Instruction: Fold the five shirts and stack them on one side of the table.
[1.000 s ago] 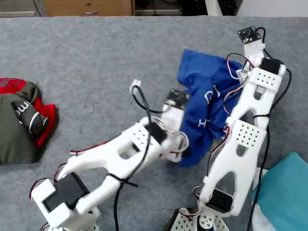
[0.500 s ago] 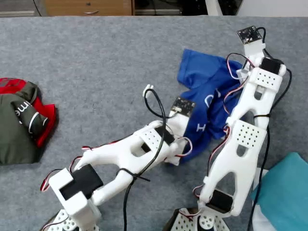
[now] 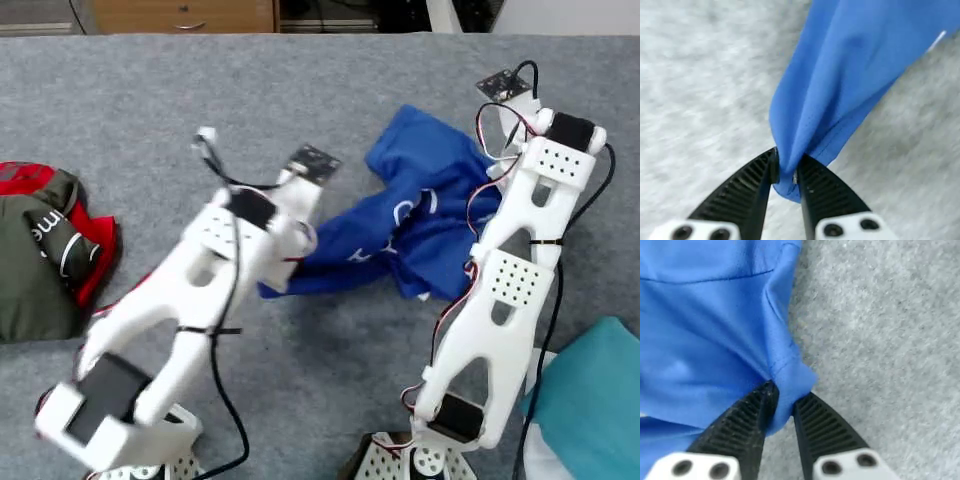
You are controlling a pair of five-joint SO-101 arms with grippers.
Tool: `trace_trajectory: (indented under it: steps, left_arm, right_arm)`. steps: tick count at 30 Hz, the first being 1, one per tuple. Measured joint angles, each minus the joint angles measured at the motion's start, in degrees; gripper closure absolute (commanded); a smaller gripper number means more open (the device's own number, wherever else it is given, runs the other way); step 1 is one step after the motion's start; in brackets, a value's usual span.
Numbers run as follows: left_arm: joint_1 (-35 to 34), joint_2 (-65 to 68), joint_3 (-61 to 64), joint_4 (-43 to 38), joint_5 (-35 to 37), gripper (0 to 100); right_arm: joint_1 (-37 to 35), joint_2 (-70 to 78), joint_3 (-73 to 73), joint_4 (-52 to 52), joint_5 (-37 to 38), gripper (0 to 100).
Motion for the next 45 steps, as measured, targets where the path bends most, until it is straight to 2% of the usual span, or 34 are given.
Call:
trace_trajectory:
  steps: [3, 6, 15, 24, 27, 30, 35, 39, 42, 45]
  left_arm:
    - [-3.25, -4.57, 0.0, 4.13, -4.48, 98]
    - [-5.36, -8.35, 0.0, 7.38, -5.98, 98]
    - [-7.03, -20.4, 0.88, 16.09, -11.08, 98]
    - [-7.65, -44.92, 12.66, 25.41, -20.48, 98]
    - [-11.34, -54.86, 12.57, 26.99, -22.33, 98]
    - [-17.93, -62.77, 10.81, 27.34, -25.32, 98]
    - [-28.75, -65.14, 6.77, 27.34, -30.24, 98]
    - [-31.3, -62.77, 6.68, 27.34, -27.78, 98]
    - [-31.56, -58.64, 7.74, 24.53, -21.01, 98]
    - [-31.56, -53.71, 12.13, 18.02, -12.66, 98]
  right_arm:
    - [0.09, -3.52, 4.48, 0.26, 4.31, 99.3]
    - [0.26, -12.13, 15.21, 0.26, 6.42, 99.3]
    - [0.35, -49.85, 63.3, -0.79, 10.02, 99.4]
    - [0.35, -81.41, 105.76, -5.01, 15.38, 99.4]
    - [0.35, -91.08, 115.16, -5.01, 16.26, 99.4]
    - [0.35, -99.52, 122.2, -4.75, 16.35, 99.4]
    - [0.35, -107.87, 129.23, -3.25, 16.62, 99.4]
    - [0.35, -109.1, 132.84, -3.16, 17.93, 99.0]
    - [0.35, -109.19, 133.63, -3.16, 17.93, 98.9]
    - [0.09, -109.19, 133.89, -3.25, 18.11, 95.5]
